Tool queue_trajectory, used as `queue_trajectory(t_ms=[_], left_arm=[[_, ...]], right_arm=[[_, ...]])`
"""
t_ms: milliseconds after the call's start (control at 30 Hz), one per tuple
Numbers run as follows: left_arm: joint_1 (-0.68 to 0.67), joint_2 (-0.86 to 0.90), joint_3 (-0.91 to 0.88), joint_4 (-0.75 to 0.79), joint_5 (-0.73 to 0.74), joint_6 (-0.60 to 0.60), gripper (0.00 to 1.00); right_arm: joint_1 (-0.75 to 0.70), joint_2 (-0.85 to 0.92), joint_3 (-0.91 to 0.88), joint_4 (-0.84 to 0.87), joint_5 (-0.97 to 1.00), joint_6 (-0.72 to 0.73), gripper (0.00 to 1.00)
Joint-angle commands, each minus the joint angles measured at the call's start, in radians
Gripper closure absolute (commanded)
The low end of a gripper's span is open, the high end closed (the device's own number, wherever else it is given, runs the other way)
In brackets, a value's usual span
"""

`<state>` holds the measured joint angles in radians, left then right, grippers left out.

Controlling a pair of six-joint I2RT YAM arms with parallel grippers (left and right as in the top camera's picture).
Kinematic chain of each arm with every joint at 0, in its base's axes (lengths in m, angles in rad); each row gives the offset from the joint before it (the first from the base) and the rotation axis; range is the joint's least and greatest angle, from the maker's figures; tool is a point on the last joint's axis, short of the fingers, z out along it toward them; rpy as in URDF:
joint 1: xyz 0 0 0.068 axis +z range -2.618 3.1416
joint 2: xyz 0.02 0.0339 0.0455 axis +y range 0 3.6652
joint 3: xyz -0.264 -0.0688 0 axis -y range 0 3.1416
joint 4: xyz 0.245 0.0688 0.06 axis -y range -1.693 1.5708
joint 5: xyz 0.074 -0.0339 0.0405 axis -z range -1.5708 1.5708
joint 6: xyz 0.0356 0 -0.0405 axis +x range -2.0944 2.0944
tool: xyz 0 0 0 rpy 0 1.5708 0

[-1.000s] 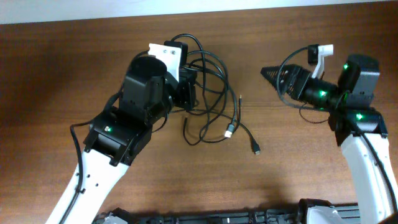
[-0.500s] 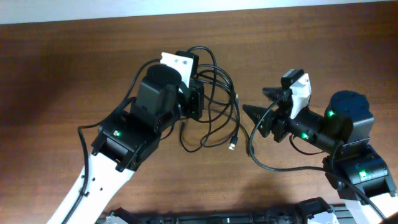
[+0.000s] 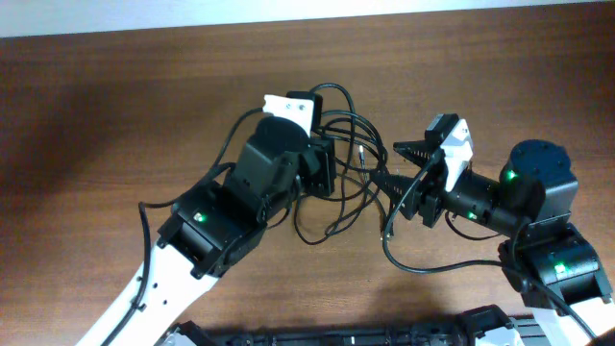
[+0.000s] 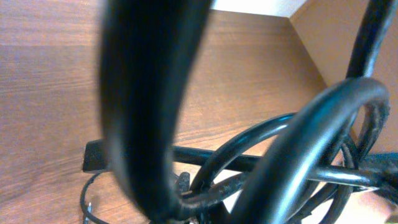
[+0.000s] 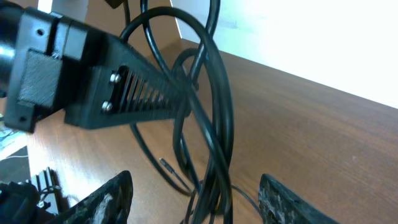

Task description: Untangle cables

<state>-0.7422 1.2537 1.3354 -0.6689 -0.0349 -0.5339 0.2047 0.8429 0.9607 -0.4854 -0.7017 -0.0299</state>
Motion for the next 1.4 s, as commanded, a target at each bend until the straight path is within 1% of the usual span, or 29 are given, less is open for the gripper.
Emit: queue_trajectory(t_ms=[0,67,100,133,200,300,333,467,567,600,667,733,833,933,967,1000,1167,1367], left_arm=[[-0.032,-0.016,0.014,0.01,-0.014,-0.019,1.0],[-0.041,-0.016,0.014,0.01,-0.014,-0.019,1.0],[-0.042,-0.016,0.014,0.009,-0.014,-0.019,1.0],[-0.042,-0.016,0.014,0.009,-0.014,-0.019,1.0],[-0.042,-0.016,0.014,0.009,-0.014,-0.019,1.0],[-0.04,-0.016,0.014,0.002,-0.023,-0.019,1.0],[-0.04,-0.016,0.014,-0.004,-0.051,-0.019,1.0],[-0.04,-0.016,0.014,-0.042,-0.216,-0.021,1.0],[-0.04,-0.016,0.014,-0.074,-0.343,-0.086,1.0],[-0.04,-0.016,0.014,-0.078,-0.365,-0.092,1.0],[-0.039,-0.016,0.014,-0.082,-0.382,-0.103,1.0],[-0.038,-0.016,0.014,-0.094,-0.385,-0.146,1.0],[-0.027,-0.016,0.014,-0.136,-0.428,-0.278,1.0],[0.002,-0.016,0.014,-0.188,-0.43,-0.394,1.0],[0.017,-0.016,0.014,-0.216,-0.429,-0.447,1.0],[0.028,-0.016,0.014,-0.234,-0.425,-0.474,1.0],[0.033,-0.016,0.014,-0.235,-0.426,-0.476,1.0],[0.052,-0.016,0.014,-0.249,-0.438,-0.465,1.0]], right_arm=[[0.006,0.015,0.005,0.011,-0.009,-0.019,0.4],[0.006,0.024,0.005,0.018,-0.01,-0.018,0.66],[0.006,0.024,0.005,0.021,-0.01,-0.018,0.76],[0.006,0.024,0.005,0.021,-0.009,-0.018,0.84],[0.006,0.024,0.005,0.021,-0.009,-0.018,0.96],[0.006,0.023,0.005,0.022,-0.009,-0.016,0.96],[0.004,0.021,0.005,0.025,-0.009,-0.01,0.96],[0.004,0.021,0.005,0.035,-0.005,0.024,0.96],[0.004,0.021,0.005,0.035,-0.005,0.035,0.96],[0.003,0.021,0.005,0.036,-0.005,0.035,0.96],[0.004,0.021,0.005,0.036,-0.005,0.039,0.96],[0.003,0.021,0.005,0.037,-0.005,0.043,0.96],[0.003,0.021,0.005,0.037,0.006,0.082,0.96],[0.003,0.021,0.005,0.047,0.008,0.113,0.96],[0.003,0.021,0.005,0.056,0.023,0.146,0.96],[0.003,0.021,0.005,0.058,0.042,0.164,0.96],[0.003,0.021,0.005,0.059,0.075,0.182,0.96],[0.003,0.021,0.005,0.059,0.147,0.242,0.96]])
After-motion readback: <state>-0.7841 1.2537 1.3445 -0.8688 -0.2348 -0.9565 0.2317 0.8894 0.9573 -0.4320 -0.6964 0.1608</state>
